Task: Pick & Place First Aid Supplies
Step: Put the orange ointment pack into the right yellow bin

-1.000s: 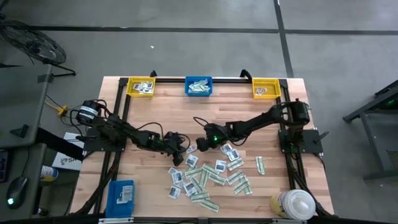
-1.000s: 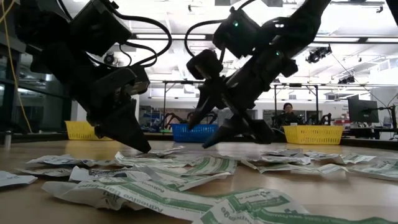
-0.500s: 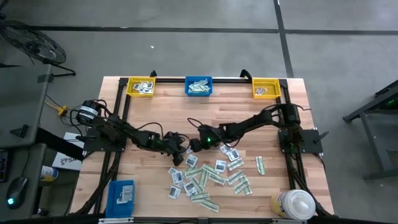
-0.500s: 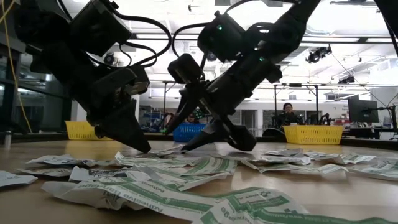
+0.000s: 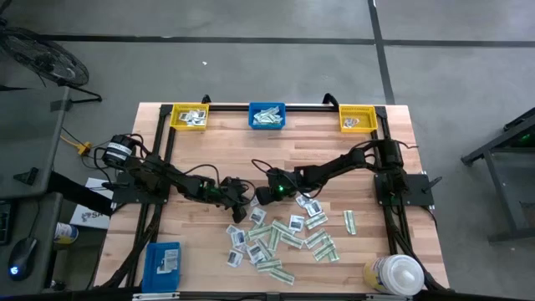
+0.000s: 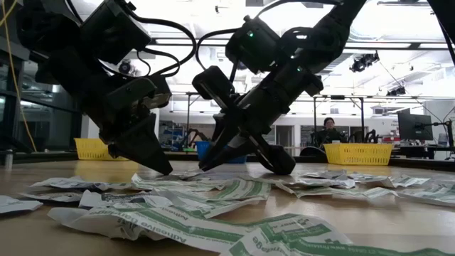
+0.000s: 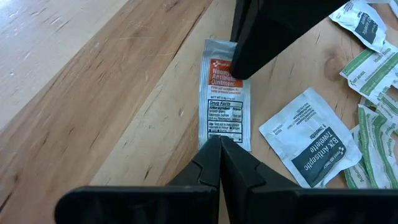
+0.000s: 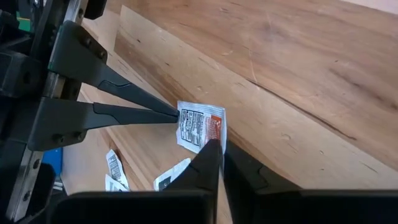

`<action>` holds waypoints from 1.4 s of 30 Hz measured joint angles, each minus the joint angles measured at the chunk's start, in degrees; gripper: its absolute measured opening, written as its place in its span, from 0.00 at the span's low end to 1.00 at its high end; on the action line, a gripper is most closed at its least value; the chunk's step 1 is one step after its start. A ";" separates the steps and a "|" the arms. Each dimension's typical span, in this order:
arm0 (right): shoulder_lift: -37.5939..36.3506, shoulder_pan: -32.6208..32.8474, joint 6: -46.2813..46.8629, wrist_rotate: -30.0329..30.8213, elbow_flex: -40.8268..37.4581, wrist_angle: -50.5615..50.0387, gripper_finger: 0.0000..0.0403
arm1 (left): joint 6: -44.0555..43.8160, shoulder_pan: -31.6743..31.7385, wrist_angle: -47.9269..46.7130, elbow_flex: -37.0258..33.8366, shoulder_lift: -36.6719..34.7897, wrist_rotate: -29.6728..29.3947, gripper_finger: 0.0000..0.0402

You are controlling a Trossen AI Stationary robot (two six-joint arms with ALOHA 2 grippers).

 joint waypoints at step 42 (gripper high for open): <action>-40.93 -18.84 -18.50 30.07 -0.22 -63.28 0.00 | 11.86 0.07 -31.36 -0.17 -50.16 -11.61 0.12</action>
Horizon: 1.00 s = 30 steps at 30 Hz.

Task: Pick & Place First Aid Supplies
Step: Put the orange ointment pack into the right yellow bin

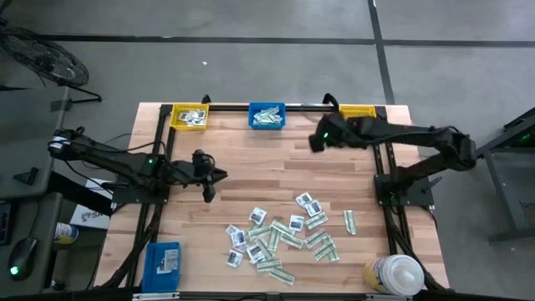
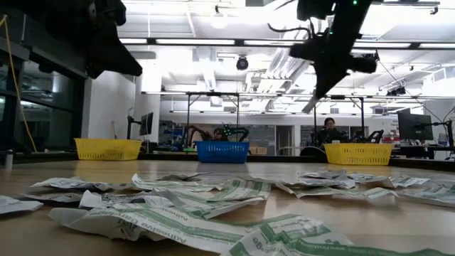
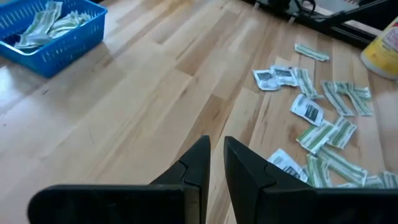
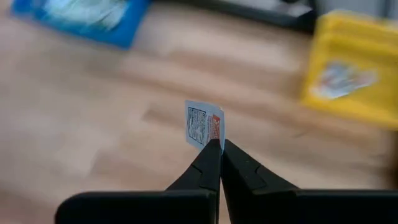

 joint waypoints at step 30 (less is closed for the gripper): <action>0.27 -26.34 4.73 10.89 -21.22 20.65 0.00 | -7.58 0.00 -0.44 0.07 0.11 0.26 0.12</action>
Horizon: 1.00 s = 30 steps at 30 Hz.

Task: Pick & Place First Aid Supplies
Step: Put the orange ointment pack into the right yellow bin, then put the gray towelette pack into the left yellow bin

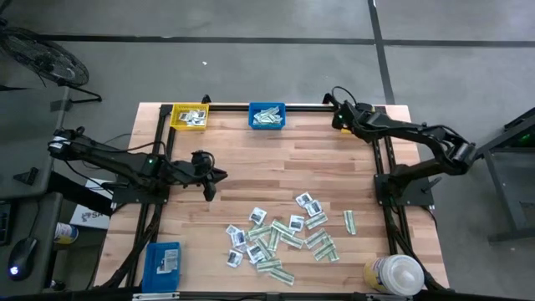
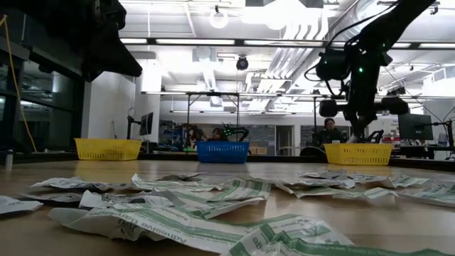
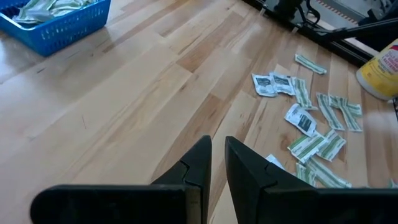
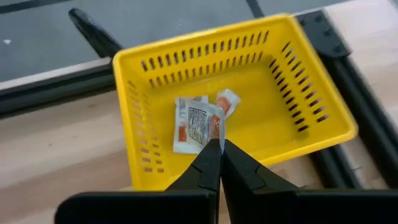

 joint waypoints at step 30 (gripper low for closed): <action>-7.66 4.37 -13.28 -25.65 1.59 3.36 0.44 | -1.51 0.00 0.02 0.00 -0.02 0.59 0.12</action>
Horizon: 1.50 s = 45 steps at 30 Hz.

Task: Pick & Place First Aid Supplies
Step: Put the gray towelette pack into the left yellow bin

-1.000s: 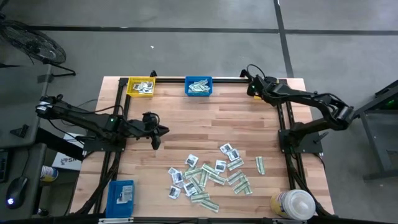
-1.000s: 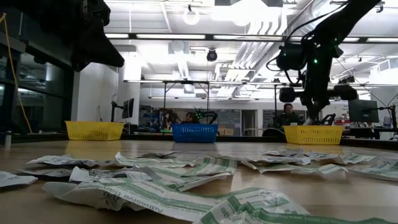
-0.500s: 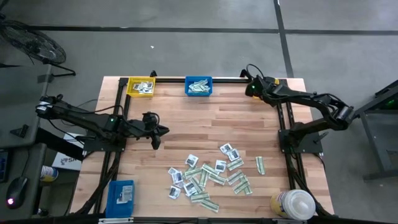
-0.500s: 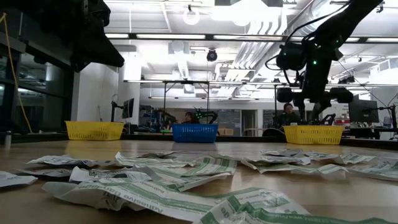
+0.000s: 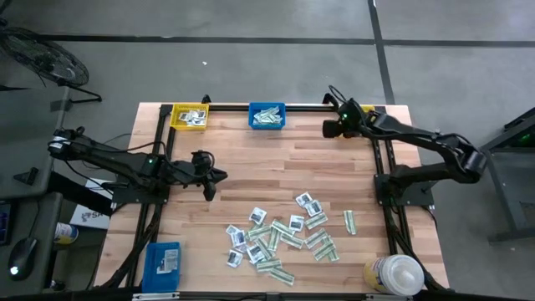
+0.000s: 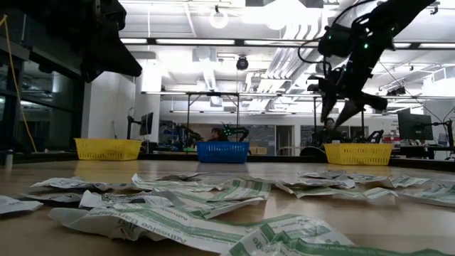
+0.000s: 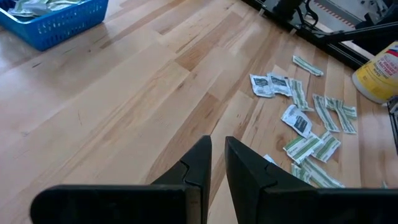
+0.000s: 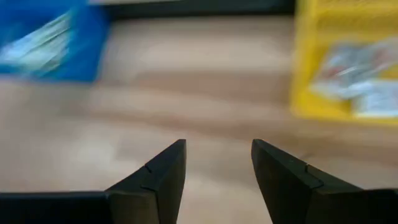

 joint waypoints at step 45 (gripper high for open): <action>26.58 43.49 23.96 -9.34 15.40 -12.41 0.44 | 6.49 -0.02 -4.39 0.02 0.00 7.27 0.12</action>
